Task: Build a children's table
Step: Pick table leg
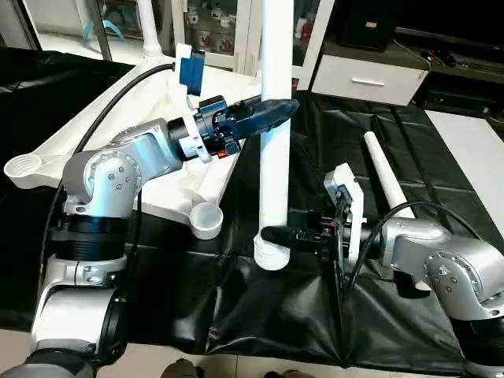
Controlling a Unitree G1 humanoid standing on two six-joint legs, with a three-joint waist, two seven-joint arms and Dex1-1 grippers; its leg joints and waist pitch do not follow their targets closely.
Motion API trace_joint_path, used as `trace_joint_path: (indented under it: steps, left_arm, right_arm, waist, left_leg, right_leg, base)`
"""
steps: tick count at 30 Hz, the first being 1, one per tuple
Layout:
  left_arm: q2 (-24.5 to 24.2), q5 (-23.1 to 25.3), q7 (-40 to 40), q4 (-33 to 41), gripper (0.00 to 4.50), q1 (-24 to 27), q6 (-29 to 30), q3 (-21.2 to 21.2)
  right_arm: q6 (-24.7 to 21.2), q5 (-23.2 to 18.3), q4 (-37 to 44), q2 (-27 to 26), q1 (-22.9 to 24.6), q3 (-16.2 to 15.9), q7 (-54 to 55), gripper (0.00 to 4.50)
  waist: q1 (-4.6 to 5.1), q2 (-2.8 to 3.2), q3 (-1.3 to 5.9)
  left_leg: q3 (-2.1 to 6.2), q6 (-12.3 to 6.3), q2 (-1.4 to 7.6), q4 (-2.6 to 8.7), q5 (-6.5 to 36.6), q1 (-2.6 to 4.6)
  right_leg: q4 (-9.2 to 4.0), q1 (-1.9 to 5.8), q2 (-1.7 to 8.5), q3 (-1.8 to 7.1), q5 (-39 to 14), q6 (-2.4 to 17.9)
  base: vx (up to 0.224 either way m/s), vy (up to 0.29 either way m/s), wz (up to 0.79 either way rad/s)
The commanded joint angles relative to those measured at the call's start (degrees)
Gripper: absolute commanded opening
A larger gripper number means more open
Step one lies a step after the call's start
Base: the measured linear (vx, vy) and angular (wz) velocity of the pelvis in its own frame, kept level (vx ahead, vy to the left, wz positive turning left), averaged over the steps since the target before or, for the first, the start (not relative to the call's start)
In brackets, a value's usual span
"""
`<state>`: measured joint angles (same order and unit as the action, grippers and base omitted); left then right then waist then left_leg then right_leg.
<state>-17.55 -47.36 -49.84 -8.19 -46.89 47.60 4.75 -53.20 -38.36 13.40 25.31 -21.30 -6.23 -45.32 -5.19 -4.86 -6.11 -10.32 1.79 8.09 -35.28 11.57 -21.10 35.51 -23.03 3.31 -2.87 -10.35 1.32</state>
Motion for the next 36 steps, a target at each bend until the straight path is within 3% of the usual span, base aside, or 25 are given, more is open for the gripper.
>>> trace_joint_path:
  steps: [1, 12, 15, 17, 20, 22, 25, 28, 29, 32, 36]
  left_arm:
    - [0.46, -0.61, -0.22, 1.59, 1.72, -1.62, 0.13, 0.6]
    - [0.57, -0.32, 2.37, 2.49, 1.72, -1.03, 0.98, 0.71]
    - [1.31, 0.17, 6.63, -0.07, 2.42, -1.81, 2.14, 2.15]
    - [1.4, 0.54, 7.55, -0.69, 2.42, -1.98, 2.07, 2.45]
    - [2.25, 2.81, 12.48, -2.63, 2.69, -2.61, 1.39, 3.58]
    - [3.16, 4.4, 16.27, -3.59, 2.84, -2.87, 0.22, 4.31]
    - [5.04, 5.14, 20.77, -3.98, 3.12, -2.9, -1.66, 5.92]
    - [7.37, 6.74, 25.99, -3.77, 3.43, -2.92, -4.29, 6.53]
    - [7.47, 6.93, 26.22, -3.73, 3.57, -2.89, -4.5, 6.49]
    - [10.68, 11.59, 32.87, -3.07, 3.77, -2.27, -9.75, 6.1]
    - [16.5, 12.74, 41.4, -3.95, 3.81, -1.05, -14.86, 8.96]
  right_arm:
    - [-0.34, -0.14, 0.64, 0.39, 0.22, -0.36, 0.13, 2.09]
    - [1.84, 1.18, -0.03, -0.88, -0.07, 0.94, 2.13, 1.89]
    - [4.3, 2.99, -0.7, -1.53, -0.64, 1.62, 3.9, 1.89]
    - [4.79, 3.39, -0.88, -1.65, -0.81, 1.75, 4.28, 1.88]
    - [8.82, 7.7, -1.55, -1.67, -2.0, 1.52, 7.37, 1.88]
    - [9.18, 8.64, -1.68, -2.07, -2.66, 1.73, 9.02, 1.87]
    - [11.72, 12.44, -1.72, -1.76, -3.37, 0.05, 10.91, 1.87]
    - [16.7, 20.74, -2.81, -0.87, -4.35, -4.28, 15.07, 1.87]
    - [16.85, 21.07, -2.88, -0.9, -4.4, -4.42, 15.33, 1.87]
    - [20.57, 28.46, -4.35, -2.33, -5.47, -7.34, 22.09, 1.87]
    - [23.42, 36.03, -5.66, -5.91, -4.93, -8.9, 32.39, 1.87]
  waist:
    - [-0.16, 1.07, 4.54]
    - [-0.2, 1.2, 4.71]
    - [-0.22, 1.49, 4.75]
    - [-0.2, 1.3, 4.73]
    - [-0.13, 1.33, 4.76]
    - [-0.09, 1.37, 4.7]
    - [-0.06, 1.23, 4.77]
    - [0.1, 1.13, 4.66]
    - [0.01, 1.12, 4.71]
    - [0.18, 1.1, 4.63]
    - [0.31, 0.98, 4.74]
  left_leg:
    - [2.17, 1.87, 5.19, 4.61, 6.62, 0.99]
    - [2.16, 2.06, 5.21, 4.53, 6.18, 0.98]
    - [2.19, 2.25, 5.21, 4.5, 6.33, 0.99]
    - [2.19, 2.54, 5.14, 4.5, 6.68, 1.03]
    - [2.15, 2.81, 5.01, 4.49, 6.17, 0.92]
    - [2.2, 2.71, 5.0, 4.51, 6.45, 0.95]
    - [2.23, 2.25, 5.04, 4.44, 5.48, 0.87]
    - [2.2, 2.23, 5.06, 4.42, 5.13, 0.8]
    - [2.21, 2.28, 5.07, 4.41, 5.11, 0.84]
    - [2.27, 2.16, 5.07, 4.45, 5.89, 0.87]
    - [2.25, 2.16, 5.1, 4.39, 5.41, 0.9]
  right_leg:
    - [-3.9, 3.12, 6.25, 3.43, -10.81, 12.84]
    - [-3.65, 3.16, 6.24, 3.42, -9.39, 13.34]
    - [-3.64, 3.17, 6.23, 3.41, -9.28, 13.43]
    - [-3.71, 3.07, 6.14, 3.36, -9.38, 13.33]
    - [-3.74, 3.23, 6.06, 3.41, -8.74, 12.83]
    - [-3.78, 3.24, 6.03, 3.41, -9.06, 12.68]
    - [-3.62, 3.33, 6.01, 3.39, -7.11, 12.87]
    - [-3.61, 3.28, 5.95, 3.37, -6.48, 12.93]
    - [-3.61, 3.35, 6.06, 3.39, -6.58, 12.74]
    - [-3.79, 3.36, 6.05, 3.47, -8.26, 11.83]
    - [-3.78, 3.19, 5.94, 3.47, -6.54, 12.16]
  base:
    - [0.0, 0.0, 0.0]
    - [0.0, 0.0, 0.0]
    - [0.0, 0.0, 0.0]
    - [0.0, 0.0, 0.0]
    - [0.0, 0.0, 0.0]
    - [0.0, 0.0, 0.0]
    - [0.0, 0.0, 0.0]
    - [0.0, 0.0, 0.0]
    - [0.0, 0.0, 0.0]
    - [0.0, 0.0, 0.0]
    - [0.0, 0.0, 0.0]
